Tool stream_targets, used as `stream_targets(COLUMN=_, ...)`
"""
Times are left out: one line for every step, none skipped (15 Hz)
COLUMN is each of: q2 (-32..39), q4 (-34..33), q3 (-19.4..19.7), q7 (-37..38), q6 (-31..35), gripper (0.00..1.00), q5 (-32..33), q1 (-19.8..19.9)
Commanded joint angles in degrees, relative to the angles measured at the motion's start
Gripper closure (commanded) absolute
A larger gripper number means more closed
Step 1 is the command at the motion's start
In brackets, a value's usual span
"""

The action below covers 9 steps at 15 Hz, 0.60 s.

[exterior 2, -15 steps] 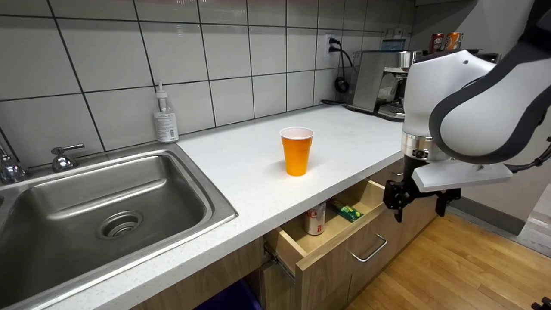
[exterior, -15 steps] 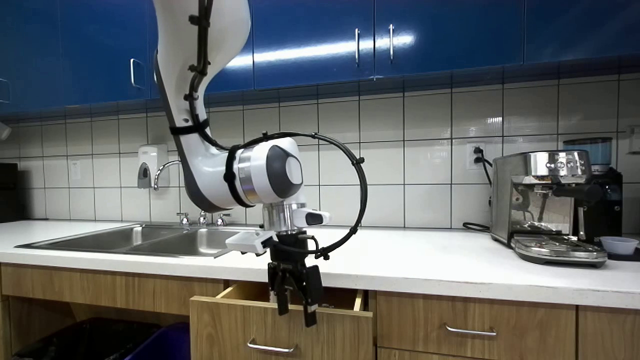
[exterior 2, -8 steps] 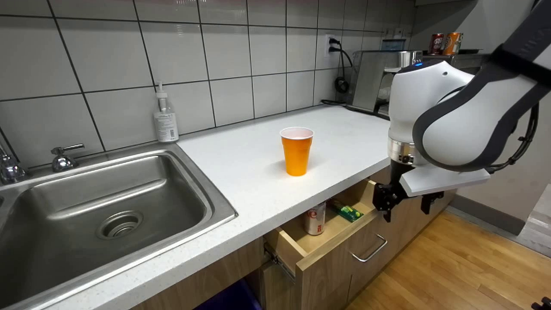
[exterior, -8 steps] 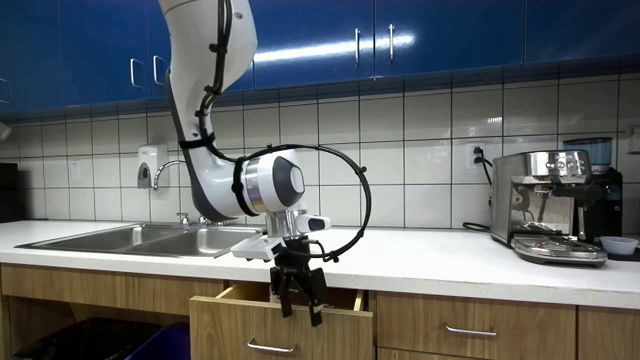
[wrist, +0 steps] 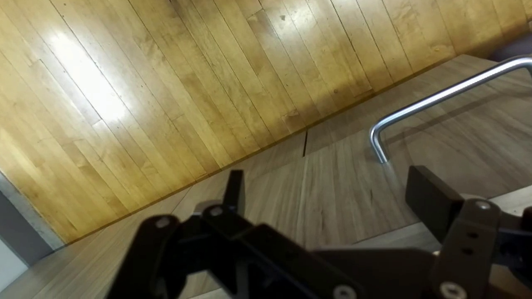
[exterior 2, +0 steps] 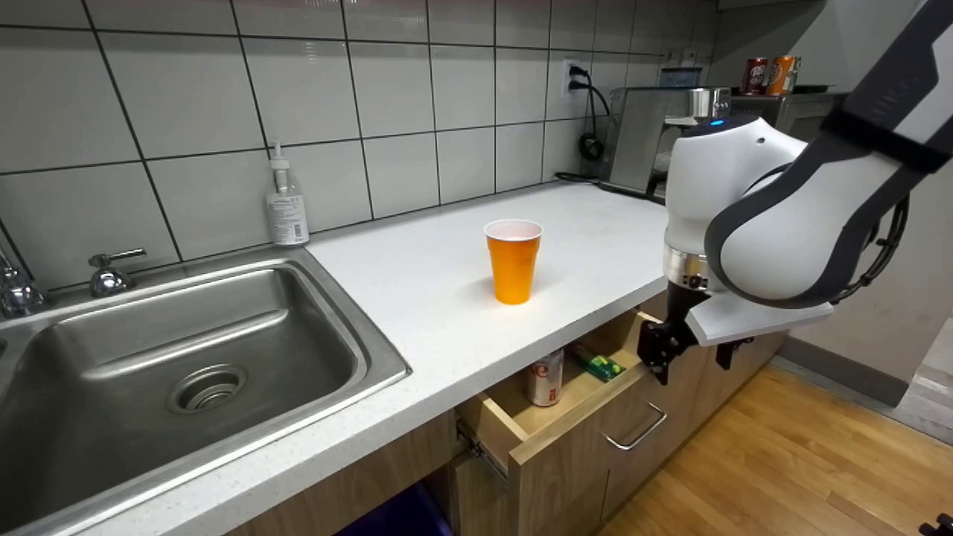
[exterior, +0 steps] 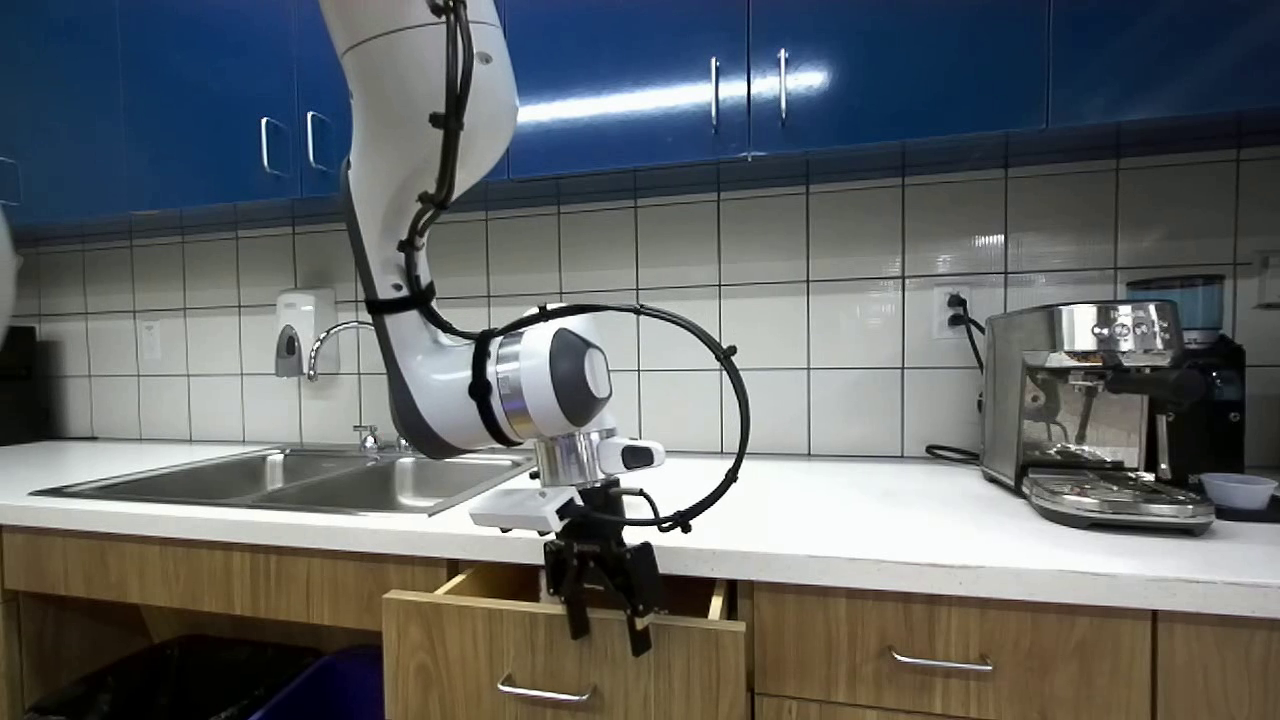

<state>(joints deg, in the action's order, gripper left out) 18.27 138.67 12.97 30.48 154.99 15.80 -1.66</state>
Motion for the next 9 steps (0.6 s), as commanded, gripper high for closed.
stream_targets(q2=1.04, q4=-1.60, q3=2.49, q7=-0.25, q6=2.88, gripper=0.00, q5=1.33, q1=-1.36)
stream_targets(q2=1.08, q4=-1.63, q3=2.82, q7=-0.31, q6=3.21, gripper=0.00, q5=1.28, q1=-1.57)
stream_targets(q2=1.15, q4=-1.67, q3=3.20, q7=-0.28, q6=3.48, gripper=0.00, q5=1.35, q1=-1.82)
stream_targets(q2=1.24, q4=-1.70, q3=3.47, q7=-0.37, q6=3.76, gripper=0.00, q5=1.28, q1=-1.99)
stream_targets(q2=1.35, q4=-1.76, q3=3.77, q7=-0.45, q6=4.05, gripper=0.00, q5=1.19, q1=-2.16)
stream_targets(q2=1.43, q4=-1.84, q3=4.06, q7=-0.49, q6=4.25, gripper=0.00, q5=1.17, q1=-2.32)
stream_targets(q2=1.51, q4=-1.96, q3=4.26, q7=-0.62, q6=4.40, gripper=0.00, q5=1.07, q1=-2.35)
stream_targets(q2=1.57, q4=-2.10, q3=4.52, q7=-0.75, q6=4.53, gripper=0.00, q5=1.04, q1=-2.41)
stream_targets(q2=1.57, q4=-2.17, q3=4.60, q7=-0.94, q6=4.60, gripper=0.00, q5=0.89, q1=-2.37)
